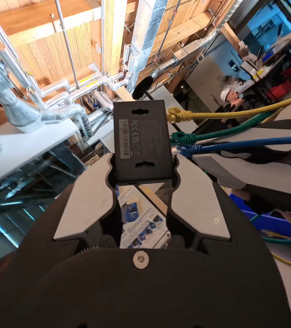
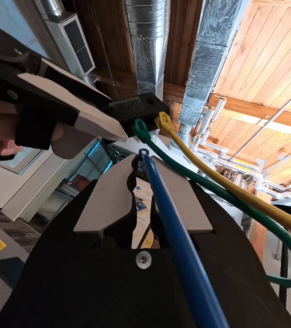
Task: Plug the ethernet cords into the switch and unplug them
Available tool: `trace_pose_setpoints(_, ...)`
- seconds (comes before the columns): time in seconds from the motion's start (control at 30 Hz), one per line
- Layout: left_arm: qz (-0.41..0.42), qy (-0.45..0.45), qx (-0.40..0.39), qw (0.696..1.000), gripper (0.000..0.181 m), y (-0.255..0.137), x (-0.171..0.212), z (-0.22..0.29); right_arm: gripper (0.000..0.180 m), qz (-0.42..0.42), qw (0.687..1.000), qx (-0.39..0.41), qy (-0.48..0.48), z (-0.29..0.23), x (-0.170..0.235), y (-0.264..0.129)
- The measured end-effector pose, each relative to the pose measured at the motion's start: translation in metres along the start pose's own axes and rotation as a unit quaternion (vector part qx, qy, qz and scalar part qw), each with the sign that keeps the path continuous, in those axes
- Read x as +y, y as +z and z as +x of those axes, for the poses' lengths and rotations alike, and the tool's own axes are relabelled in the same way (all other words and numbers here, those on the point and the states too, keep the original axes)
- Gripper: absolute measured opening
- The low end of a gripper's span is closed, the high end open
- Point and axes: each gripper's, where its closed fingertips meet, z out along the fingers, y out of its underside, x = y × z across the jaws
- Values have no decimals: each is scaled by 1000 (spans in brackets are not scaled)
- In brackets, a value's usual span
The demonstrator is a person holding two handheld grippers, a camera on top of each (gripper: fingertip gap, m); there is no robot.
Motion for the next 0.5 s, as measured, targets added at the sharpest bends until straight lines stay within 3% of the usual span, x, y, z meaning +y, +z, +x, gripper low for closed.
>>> trace_pose_setpoints(0.23,-49,-36,-25,998,62,-1,51,-6,11,-48,997,-56,6,-18,12,7)
trace_pose_setpoints(0.5,-124,-104,18,987,66,-1,99,-3,12,-73,992,-102,12,-45,35,10)
